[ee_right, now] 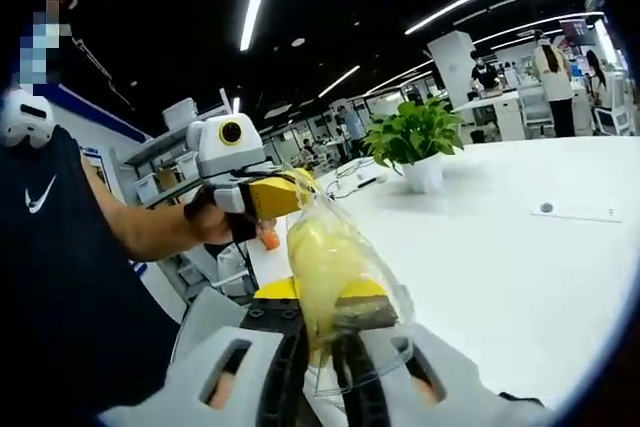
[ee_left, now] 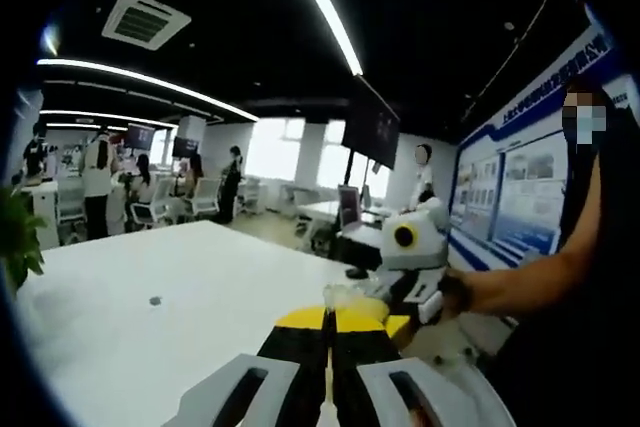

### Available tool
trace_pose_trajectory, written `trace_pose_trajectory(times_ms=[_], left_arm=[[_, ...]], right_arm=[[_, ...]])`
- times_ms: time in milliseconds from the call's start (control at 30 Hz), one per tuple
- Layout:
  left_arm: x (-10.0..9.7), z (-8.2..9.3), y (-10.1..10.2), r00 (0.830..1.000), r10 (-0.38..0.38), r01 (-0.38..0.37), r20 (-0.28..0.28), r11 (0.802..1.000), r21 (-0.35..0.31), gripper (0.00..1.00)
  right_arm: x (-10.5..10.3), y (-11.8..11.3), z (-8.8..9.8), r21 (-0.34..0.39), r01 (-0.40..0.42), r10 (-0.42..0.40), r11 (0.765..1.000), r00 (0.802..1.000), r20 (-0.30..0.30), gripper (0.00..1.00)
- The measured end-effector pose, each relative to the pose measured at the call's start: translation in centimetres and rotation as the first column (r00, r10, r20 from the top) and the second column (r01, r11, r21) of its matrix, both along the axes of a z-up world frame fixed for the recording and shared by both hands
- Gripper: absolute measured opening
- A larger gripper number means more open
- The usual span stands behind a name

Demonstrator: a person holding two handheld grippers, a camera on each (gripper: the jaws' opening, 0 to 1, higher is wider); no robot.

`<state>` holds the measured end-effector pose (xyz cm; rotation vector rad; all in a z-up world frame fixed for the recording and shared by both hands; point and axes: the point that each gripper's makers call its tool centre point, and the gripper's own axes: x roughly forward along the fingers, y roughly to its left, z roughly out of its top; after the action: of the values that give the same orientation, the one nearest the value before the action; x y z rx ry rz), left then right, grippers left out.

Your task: Compare the silicone blocks by pressing each to a similar depth, holding the contact briefly, and releasing to observe deformation and rebound differences across the visible hardness samples.

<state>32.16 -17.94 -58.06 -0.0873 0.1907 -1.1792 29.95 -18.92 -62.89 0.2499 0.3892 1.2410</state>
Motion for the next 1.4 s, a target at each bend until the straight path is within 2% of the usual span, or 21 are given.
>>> trace_pose_trajectory(times_ms=[100,233,333,400,500,600,700,800,833,933,1000,1100,1267,1400], left_arm=[[0.0,-0.2,-0.4,1.0,0.004,-0.004,0.021,1.0,0.017,0.0],[0.0,-0.2,-0.6,1.0,-0.007,0.007,-0.008,1.0,-0.008,0.0],[-0.3,-0.2,-1.0,1.0,-0.021,0.021,-0.007,1.0,-0.007,0.0],[-0.6,-0.3,-1.1,1.0,-0.029,0.029,-0.001,1.0,-0.003,0.0],[-0.7,-0.7,-1.1,0.999,-0.038,0.038,-0.002,0.999,0.005,0.0],[-0.5,-0.8,-1.1,1.0,-0.017,0.017,-0.021,1.0,0.003,0.0],[-0.5,-0.2,-1.3,0.999,-0.003,0.002,-0.044,1.0,-0.018,0.0],[-0.6,0.1,-1.7,1.0,-0.002,0.001,-0.012,1.0,-0.008,0.0],[-0.6,0.3,-1.8,1.0,-0.004,0.004,-0.011,1.0,-0.013,0.0],[-0.6,1.3,-2.0,0.999,-0.016,0.012,-0.05,0.997,-0.08,0.0],[-0.6,1.6,-2.2,0.999,-0.023,0.019,-0.036,0.996,-0.083,0.0],[-0.6,2.1,-2.6,0.998,-0.033,0.028,-0.046,0.994,-0.106,0.0],[-0.8,2.2,-3.3,0.996,-0.058,0.05,-0.064,0.992,-0.119,0.0],[-1.3,2.4,-4.0,0.995,-0.09,0.083,-0.053,0.989,-0.121,0.0]], right_arm=[[0.1,-0.2,-0.2,-0.016,0.009,-0.008,1.0,1.0,0.019,0.04],[0.1,-0.7,-0.4,-0.023,0.015,-0.015,1.0,1.0,0.022,0.03],[-0.1,-1.0,-0.3,-0.013,0.013,-0.013,1.0,1.0,-0.012,0.01],[-0.3,-1.0,-0.5,-0.031,0.019,-0.018,0.999,1.0,0.004,0.01],[-0.4,-1.0,-0.8,-0.045,0.016,-0.017,0.999,1.0,-0.014,0.0],[-0.3,-1.1,-1.0,-0.02,0.028,-0.029,0.999,0.999,-0.018,0.02],[-0.3,-1.1,-0.6,0.016,0.041,-0.042,0.999,0.999,0.017,0.04],[-0.4,-1.3,-0.4,0.035,0.046,-0.046,0.998,0.999,0.021,0.07],[-0.1,-1.4,-0.3,0.036,0.064,-0.065,0.997,0.997,0.039,0.08],[0.1,-1.7,0.3,0.065,0.074,-0.078,0.995,0.995,0.064,0.1],[0.1,-1.8,0.7,0.07,0.072,-0.077,0.995,0.994,0.078,0.1],[0.4,-2.1,0.9,0.078,0.092,-0.1,0.993,0.989,0.105,0.13],[0.7,-2.7,0.6,0.081,0.12,-0.127,0.99,0.988,0.091,0.22],[1.1,-3.1,0.0,0.074,0.165,-0.172,0.984,0.98,0.103,0.45]])
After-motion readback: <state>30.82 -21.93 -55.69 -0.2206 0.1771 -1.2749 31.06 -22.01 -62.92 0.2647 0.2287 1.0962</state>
